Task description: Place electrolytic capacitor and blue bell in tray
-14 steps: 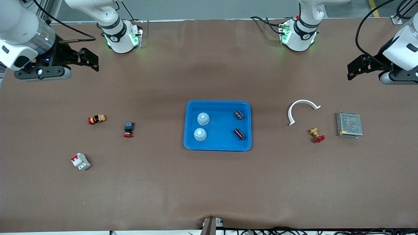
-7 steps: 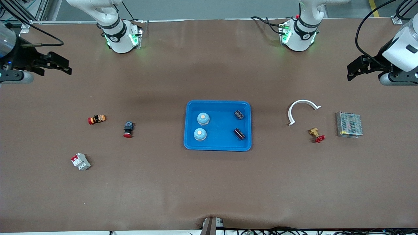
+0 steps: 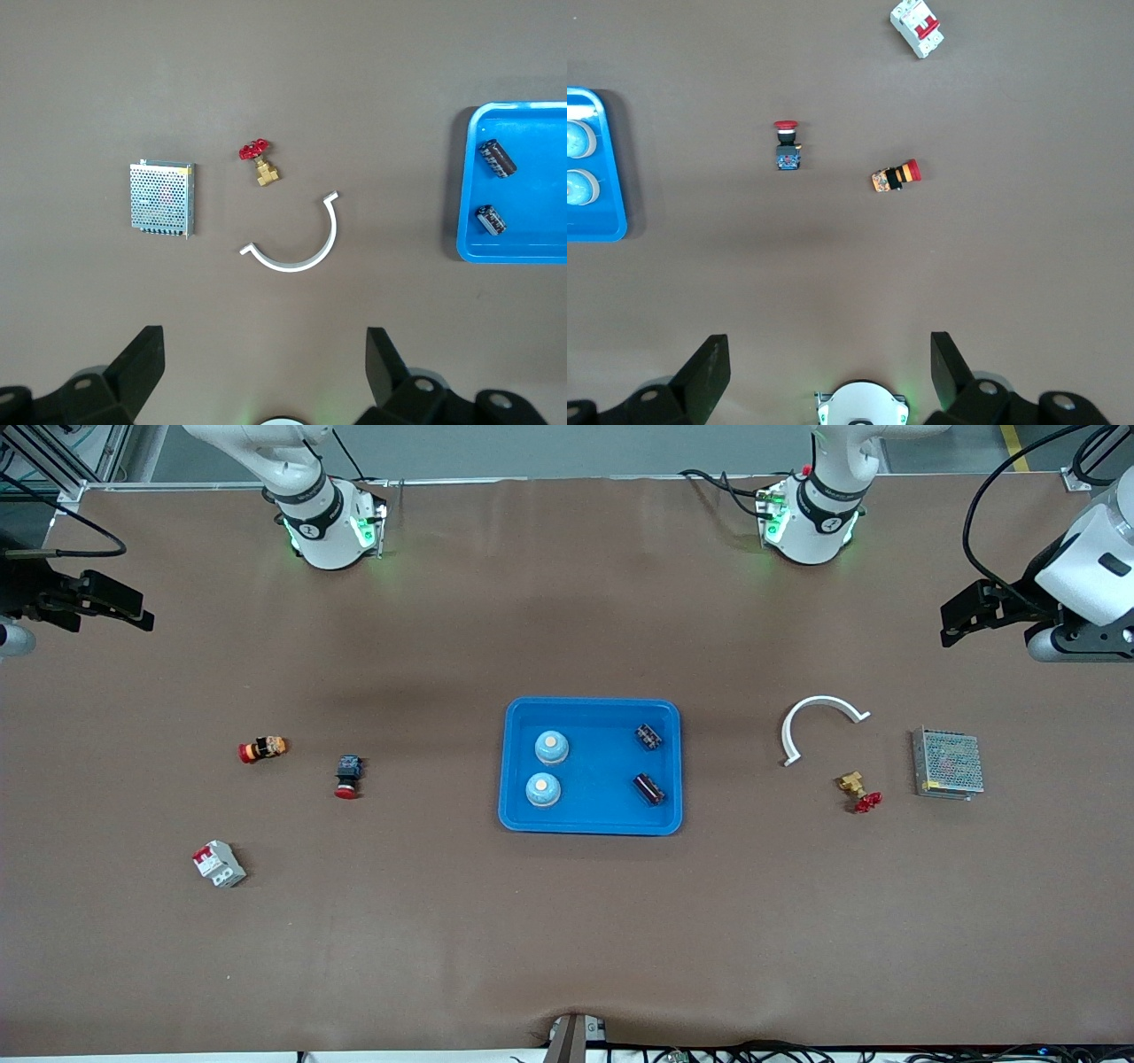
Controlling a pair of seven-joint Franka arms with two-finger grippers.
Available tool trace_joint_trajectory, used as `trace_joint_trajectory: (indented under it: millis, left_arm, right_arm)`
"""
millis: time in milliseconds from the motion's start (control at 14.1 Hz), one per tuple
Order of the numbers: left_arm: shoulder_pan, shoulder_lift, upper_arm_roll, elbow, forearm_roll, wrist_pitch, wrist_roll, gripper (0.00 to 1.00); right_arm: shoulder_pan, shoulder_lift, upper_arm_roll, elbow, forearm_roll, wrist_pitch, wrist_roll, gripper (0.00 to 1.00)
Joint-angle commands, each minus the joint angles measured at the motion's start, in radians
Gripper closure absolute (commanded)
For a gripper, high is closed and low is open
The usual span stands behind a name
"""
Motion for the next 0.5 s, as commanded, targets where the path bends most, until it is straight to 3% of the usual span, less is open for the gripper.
trace_joint_trajectory:
  millis: [0,425]
  left_arm:
    - [0.007,0.011,-0.004,0.024,-0.007,-0.005,0.001,0.0]
    - [0.006,0.011,-0.004,0.024,-0.007,-0.005,-0.002,0.0]
  right_arm:
    - [-0.027,-0.042,0.016,-0.043,-0.017,0.022,-0.014,0.0]
    - [-0.039,-0.047,0.017,-0.043,-0.03,0.022,-0.014,0.0]
